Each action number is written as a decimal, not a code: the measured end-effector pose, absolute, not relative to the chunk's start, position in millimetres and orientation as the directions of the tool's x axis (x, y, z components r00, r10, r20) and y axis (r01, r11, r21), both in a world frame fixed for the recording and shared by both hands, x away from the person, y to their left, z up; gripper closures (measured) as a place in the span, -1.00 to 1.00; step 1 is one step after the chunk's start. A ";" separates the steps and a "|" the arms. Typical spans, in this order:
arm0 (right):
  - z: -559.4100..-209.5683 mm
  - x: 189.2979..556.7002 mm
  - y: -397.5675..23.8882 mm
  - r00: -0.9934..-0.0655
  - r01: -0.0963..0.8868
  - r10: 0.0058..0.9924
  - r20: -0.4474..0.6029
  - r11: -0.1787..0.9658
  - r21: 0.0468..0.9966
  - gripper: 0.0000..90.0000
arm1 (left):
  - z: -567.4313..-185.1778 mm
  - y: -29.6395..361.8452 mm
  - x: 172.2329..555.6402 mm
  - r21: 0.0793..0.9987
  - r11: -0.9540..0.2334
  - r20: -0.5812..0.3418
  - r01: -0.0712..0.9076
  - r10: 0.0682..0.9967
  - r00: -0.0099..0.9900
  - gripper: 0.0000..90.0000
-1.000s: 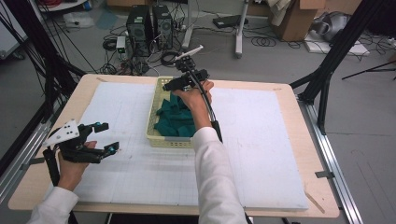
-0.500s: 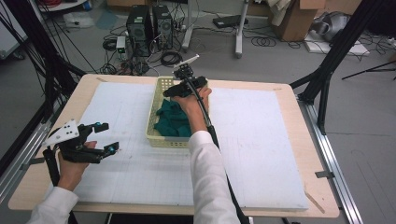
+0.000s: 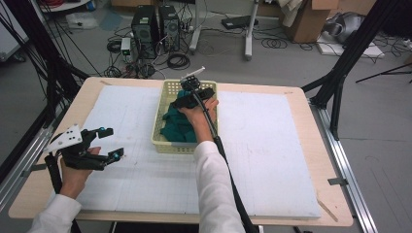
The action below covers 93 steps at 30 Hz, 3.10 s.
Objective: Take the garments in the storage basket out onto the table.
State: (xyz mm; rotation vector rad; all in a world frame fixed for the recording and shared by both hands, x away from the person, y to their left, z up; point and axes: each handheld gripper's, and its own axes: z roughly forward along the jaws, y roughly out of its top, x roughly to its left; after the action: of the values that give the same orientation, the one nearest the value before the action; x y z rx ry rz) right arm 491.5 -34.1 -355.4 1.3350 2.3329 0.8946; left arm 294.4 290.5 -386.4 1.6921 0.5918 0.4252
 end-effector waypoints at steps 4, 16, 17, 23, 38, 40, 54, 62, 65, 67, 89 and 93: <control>-364.0 492.2 -33.3 -0.516 0.663 0.856 0.030 0.377 0.646 -0.99 | -386.4 290.4 294.4 0.979 -0.135 -0.043 0.152 0.596 0.802 -0.68; -391.1 496.5 -29.1 -0.495 0.710 0.867 0.055 0.367 0.601 -0.99 | -386.6 289.4 294.3 0.979 -0.136 -0.042 0.150 0.589 0.807 -0.68; -391.1 496.5 -29.1 -0.495 0.710 0.867 0.055 0.367 0.601 -0.99 | -386.5 289.3 294.3 0.979 -0.138 -0.041 0.150 0.588 0.808 -0.68; -398.2 498.7 -26.6 -0.488 0.719 0.871 0.048 0.370 0.589 -0.99 | -386.3 289.8 293.8 0.980 -0.134 -0.041 0.147 0.587 0.809 -0.68; -414.7 500.9 -25.6 -0.476 0.742 0.879 0.029 0.384 0.550 -0.97 | -386.4 288.6 293.4 0.980 -0.137 -0.041 0.147 0.581 0.813 -0.68; -414.4 501.1 -25.9 -0.483 0.740 0.876 0.020 0.395 0.545 -0.89 | -386.6 288.2 293.4 0.980 -0.137 -0.039 0.146 0.582 0.812 -0.68; -415.3 500.1 -24.1 -0.454 0.749 0.891 -0.019 0.393 0.534 -0.65 | -386.4 286.8 293.1 0.981 -0.133 -0.040 0.142 0.578 0.815 -0.68; -415.4 500.9 -21.7 -0.450 0.753 0.892 -0.043 0.404 0.519 -0.54 | -386.5 287.8 293.0 0.981 -0.130 -0.043 0.144 0.580 0.814 -0.68; -414.7 501.0 -22.1 -0.446 0.755 0.894 -0.048 0.404 0.516 -0.42 | -386.2 288.1 292.8 0.981 -0.128 -0.043 0.143 0.579 0.814 -0.68; -414.0 500.9 -22.5 -0.444 0.759 0.895 -0.045 0.402 0.511 -0.34 | -386.2 288.1 292.8 0.981 -0.129 -0.043 0.143 0.579 0.814 -0.68; -408.7 497.2 -20.3 -0.437 0.778 0.899 -0.020 0.389 0.493 0.46 | -386.4 287.7 293.0 0.981 -0.128 -0.043 0.144 0.581 0.813 -0.68; -408.8 497.0 -19.9 -0.434 0.777 0.901 -0.023 0.387 0.496 0.47 | -386.4 288.0 293.6 0.982 -0.126 -0.045 0.144 0.579 0.814 -0.68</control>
State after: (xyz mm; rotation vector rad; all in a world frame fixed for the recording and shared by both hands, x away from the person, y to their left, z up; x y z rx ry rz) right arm 497.0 -19.9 -408.8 1.4727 2.3607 0.6090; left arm 293.6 288.0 -386.4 1.6809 0.5718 0.4100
